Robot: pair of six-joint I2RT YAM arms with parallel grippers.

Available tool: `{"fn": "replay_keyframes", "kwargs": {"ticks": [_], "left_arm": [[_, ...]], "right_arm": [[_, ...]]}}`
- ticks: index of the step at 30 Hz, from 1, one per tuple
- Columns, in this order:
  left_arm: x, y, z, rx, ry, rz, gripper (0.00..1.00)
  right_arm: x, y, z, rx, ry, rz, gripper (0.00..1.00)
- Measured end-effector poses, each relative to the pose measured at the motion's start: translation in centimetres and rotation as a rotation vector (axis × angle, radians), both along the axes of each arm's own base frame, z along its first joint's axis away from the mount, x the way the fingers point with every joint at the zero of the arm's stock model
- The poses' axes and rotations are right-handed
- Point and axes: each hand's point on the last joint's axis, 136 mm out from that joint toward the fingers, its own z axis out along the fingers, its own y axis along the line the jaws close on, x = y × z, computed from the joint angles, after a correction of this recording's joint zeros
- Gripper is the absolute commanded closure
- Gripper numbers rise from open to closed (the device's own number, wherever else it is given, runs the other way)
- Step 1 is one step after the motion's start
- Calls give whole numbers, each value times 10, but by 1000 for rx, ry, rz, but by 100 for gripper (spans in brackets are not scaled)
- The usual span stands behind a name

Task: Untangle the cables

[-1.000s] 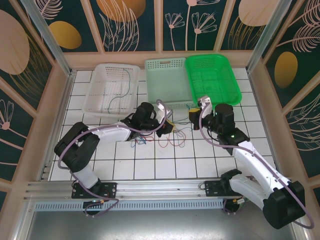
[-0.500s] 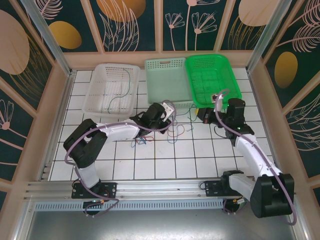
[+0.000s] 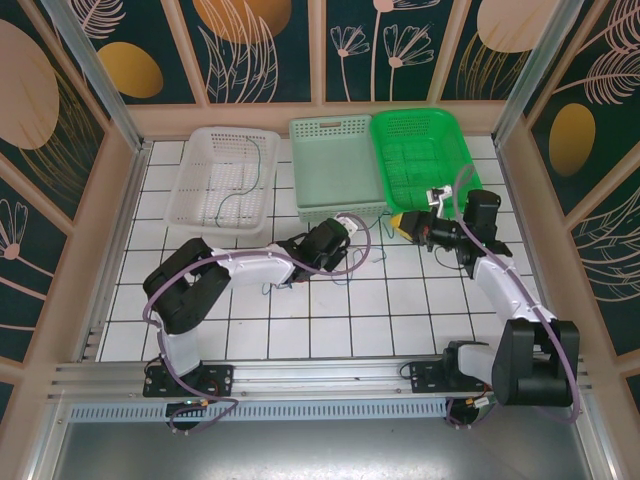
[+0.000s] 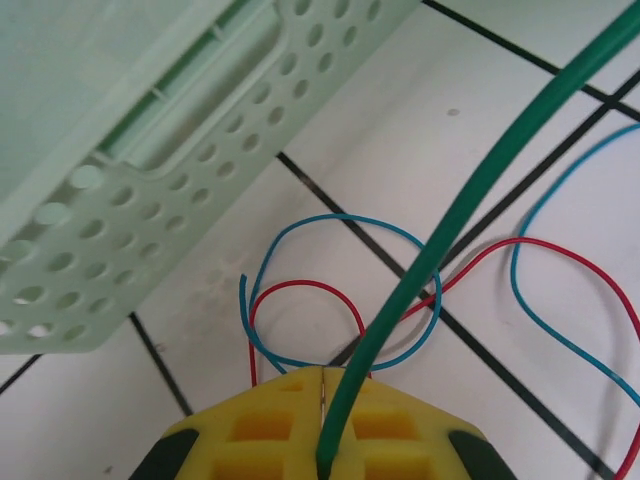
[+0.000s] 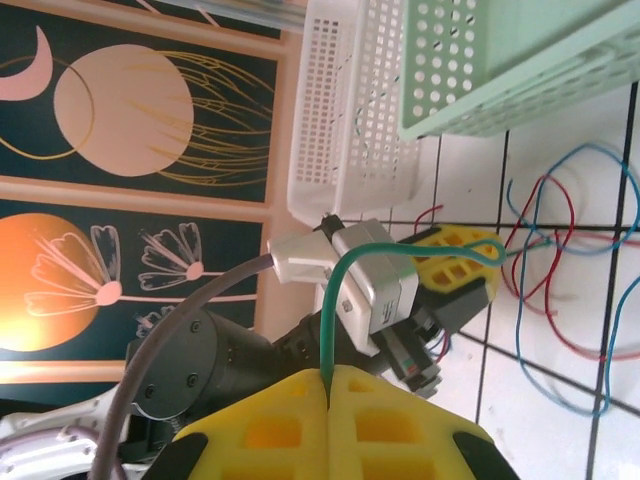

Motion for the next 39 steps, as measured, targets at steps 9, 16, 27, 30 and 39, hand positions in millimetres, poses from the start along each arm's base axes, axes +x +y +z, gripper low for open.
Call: {"fn": "replay_keyframes", "kwargs": {"ticks": [9, 16, 27, 30, 39], "left_arm": [[5, 10, 7, 64, -78, 57, 76], [5, 16, 8, 59, -74, 89, 35], [-14, 40, 63, -105, -127, 135, 1], [-20, 47, 83, -155, -173, 118, 2], [-22, 13, 95, -146, -218, -91, 6]], "right_arm": [[-4, -3, 6, 21, 31, 24, 100], [-4, -5, 6, -25, 7, 33, 100], [-5, -6, -8, -50, 30, 40, 100], [-5, -6, -8, -53, 25, 40, 100], [-6, -5, -5, -54, 13, 42, 100]]}}
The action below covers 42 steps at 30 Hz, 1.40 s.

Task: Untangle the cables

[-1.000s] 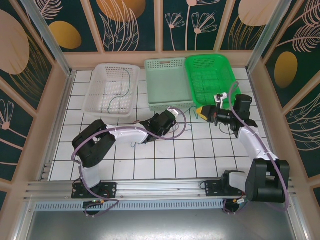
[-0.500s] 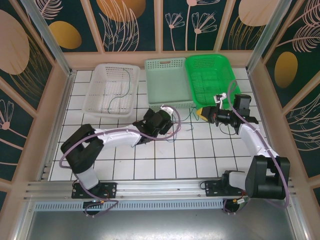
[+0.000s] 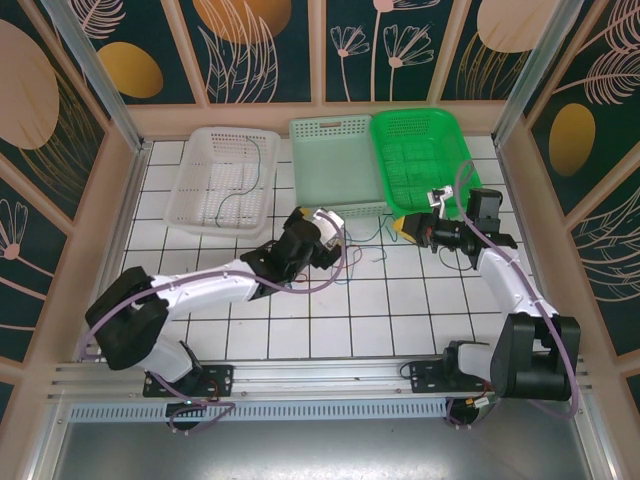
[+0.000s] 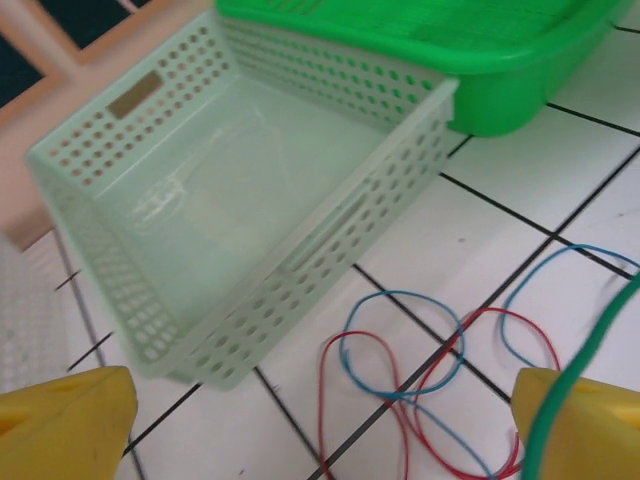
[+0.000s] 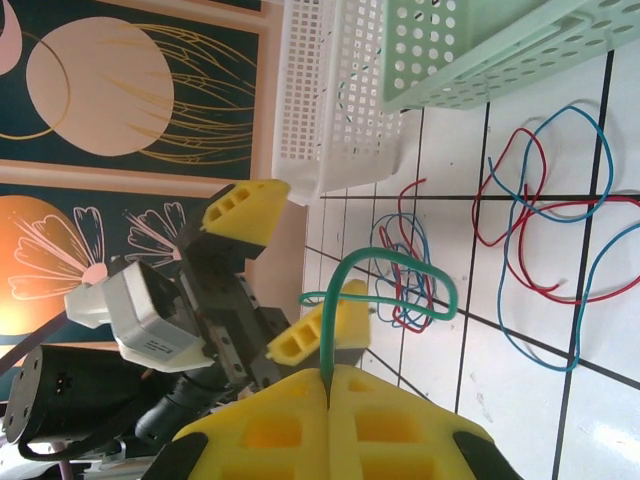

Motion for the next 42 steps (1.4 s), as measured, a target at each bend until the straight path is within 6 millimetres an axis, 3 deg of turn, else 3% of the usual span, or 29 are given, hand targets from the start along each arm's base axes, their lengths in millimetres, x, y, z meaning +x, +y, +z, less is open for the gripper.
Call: {"fn": "replay_keyframes", "kwargs": {"ticks": [2, 7, 12, 16, 24, 26, 31, 34, 36, 39, 40, 42], "left_arm": [[0, -6, -7, 20, 7, -31, 7], [-5, 0, -11, 65, -12, -53, 18], [-14, 24, -18, 135, -35, -43, 9], [-19, 35, -7, 140, -75, -41, 2], [-11, 25, 18, 150, -155, -65, 4], [-7, 19, 20, 161, -168, -75, 15], [0, 8, 11, 197, -168, -98, 66], [0, 8, 6, 211, -159, -103, 88], [0, 8, 6, 213, -159, -103, 100], [1, 10, 8, 206, -159, -86, 100], [2, 12, 10, 200, -162, -76, 100], [4, 18, 18, 173, -165, -50, 100]], "right_arm": [[0, 0, 0, 0, 0, 0, 100], [0, 0, 0, 3, 2, -1, 100], [2, 0, 7, 11, -3, 0, 100], [5, 4, 19, 11, -35, 10, 100], [3, 24, 29, 14, -54, 68, 100], [5, 27, 32, 14, -61, 77, 100], [8, 32, 41, 17, -85, 93, 100], [11, 37, 44, 17, -94, 105, 99], [13, 40, 44, 16, -94, 113, 84], [20, 42, 40, 9, -76, 102, 39], [23, 42, 38, 2, -77, 93, 31], [29, 41, 37, -13, -87, 71, 23]]}}
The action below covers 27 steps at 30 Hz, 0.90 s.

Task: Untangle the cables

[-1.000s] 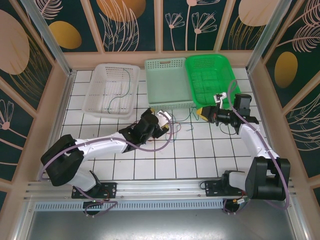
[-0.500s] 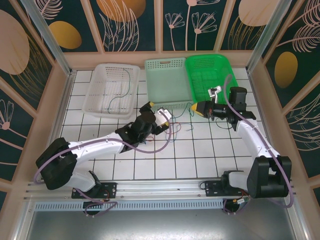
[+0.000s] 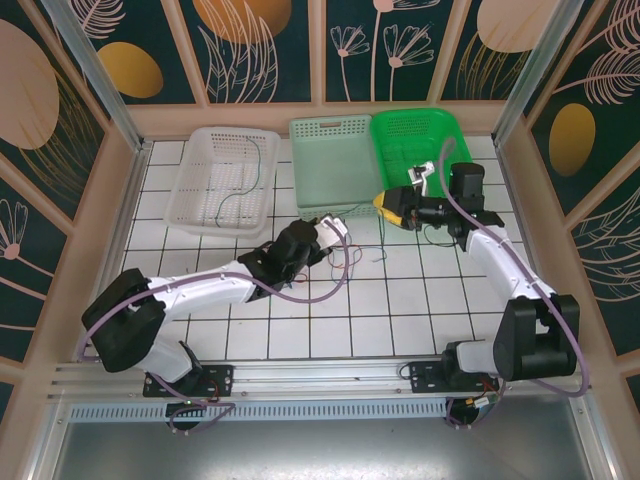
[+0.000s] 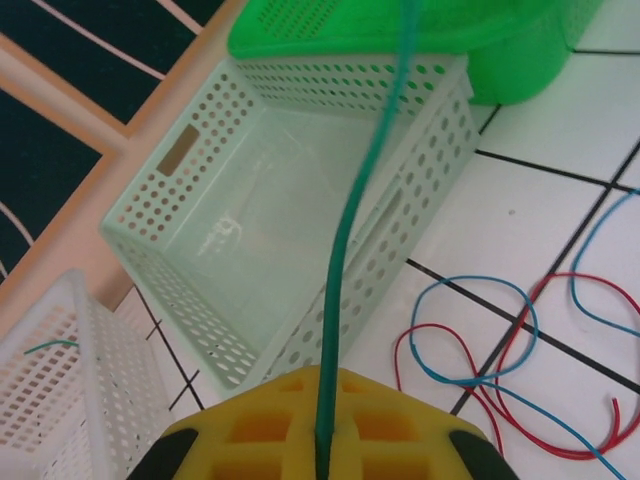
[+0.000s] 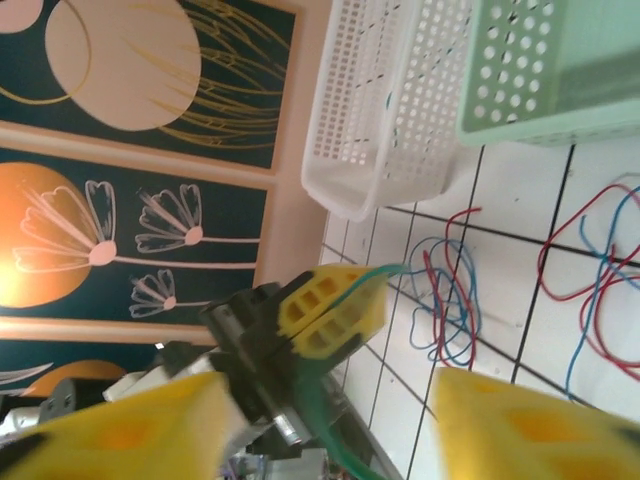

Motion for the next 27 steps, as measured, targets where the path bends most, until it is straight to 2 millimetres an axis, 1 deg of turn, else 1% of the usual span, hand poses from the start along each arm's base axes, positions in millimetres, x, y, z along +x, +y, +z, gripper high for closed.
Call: {"fn": "replay_keyframes", "kwargs": {"ticks": [2, 6, 8, 10, 12, 14, 17, 19, 22, 24, 27], "left_arm": [[5, 12, 9, -44, 1, 40, 100], [25, 57, 36, -169, -10, 183, 100], [33, 77, 48, -221, -19, 246, 100], [37, 93, 55, -259, -14, 295, 100], [43, 104, 57, -279, 2, 336, 100], [48, 116, 55, -296, 27, 381, 100], [64, 148, 48, -338, 77, 487, 100], [80, 178, 40, -381, 116, 575, 100], [97, 219, 23, -433, 179, 691, 100], [104, 233, 10, -455, 222, 734, 100], [118, 239, -5, -478, 289, 755, 100]], "right_arm": [[6, -2, 3, -14, -19, -27, 20], [23, -10, 11, -41, -70, -98, 18], [29, -16, 12, -52, -84, -132, 18], [34, -21, 9, -67, -86, -164, 19], [38, -25, 7, -80, -85, -187, 19], [42, -26, 3, -97, -85, -202, 20], [45, -29, -8, -140, -78, -223, 22], [45, -29, -18, -184, -72, -233, 23], [43, -25, -32, -237, -65, -229, 24], [40, -22, -41, -260, -53, -220, 25], [35, -18, -56, -292, -27, -207, 26]]}}
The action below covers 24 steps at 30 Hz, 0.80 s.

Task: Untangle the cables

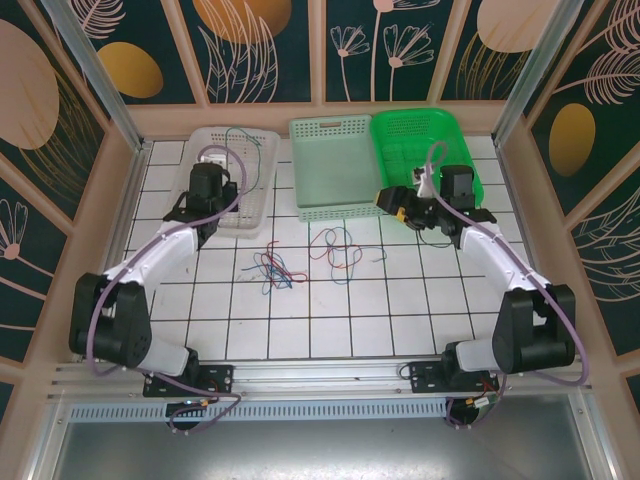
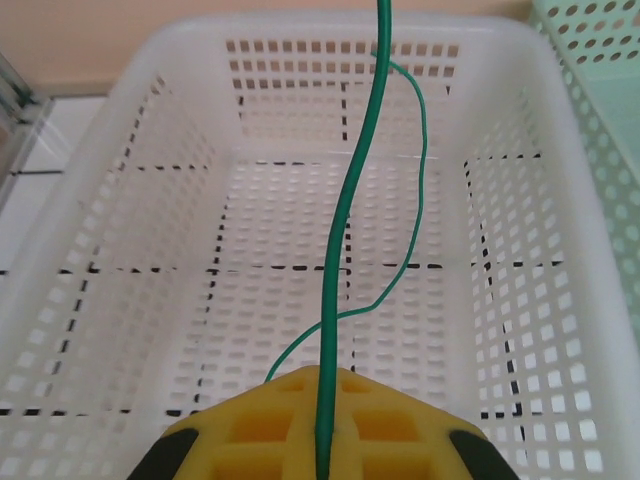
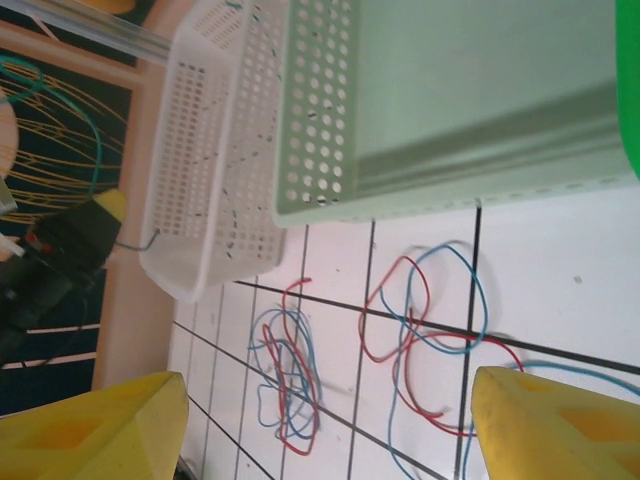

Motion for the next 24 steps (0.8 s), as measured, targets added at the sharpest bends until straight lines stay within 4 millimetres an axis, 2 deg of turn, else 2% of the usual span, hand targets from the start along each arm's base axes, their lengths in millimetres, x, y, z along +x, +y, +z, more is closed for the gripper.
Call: {"fn": "replay_keyframes", "kwargs": {"ticks": [2, 5, 6, 8, 11, 12, 15, 18, 21, 24], "left_arm": [[12, 0, -10, -22, 35, 1, 98], [27, -4, -30, -46, 96, 0, 84], [29, -6, -38, -55, 117, 0, 77], [28, -8, -53, -69, 160, 0, 54], [23, -11, -66, -89, 207, 4, 42], [23, -10, -67, -95, 210, 9, 37], [23, -10, -66, -105, 209, 19, 31], [22, -10, -60, -119, 200, 26, 18], [21, -12, -40, -142, 158, 20, 2], [18, -16, -14, -167, 101, -4, 1]], "right_arm": [[-2, 1, -9, -18, 22, 2, 26], [-3, 0, -18, -54, 33, 0, 26], [-3, 0, -20, -67, 37, -3, 26], [-4, -2, -24, -93, 37, -7, 27], [-4, -4, -33, -137, 42, -12, 31], [-5, -4, -37, -155, 46, -11, 33], [-8, 0, -56, -216, 76, 5, 37], [-14, 6, -77, -281, 112, 29, 43], [-19, 11, -92, -334, 134, 47, 48], [-20, 15, -101, -379, 131, 61, 51]]}}
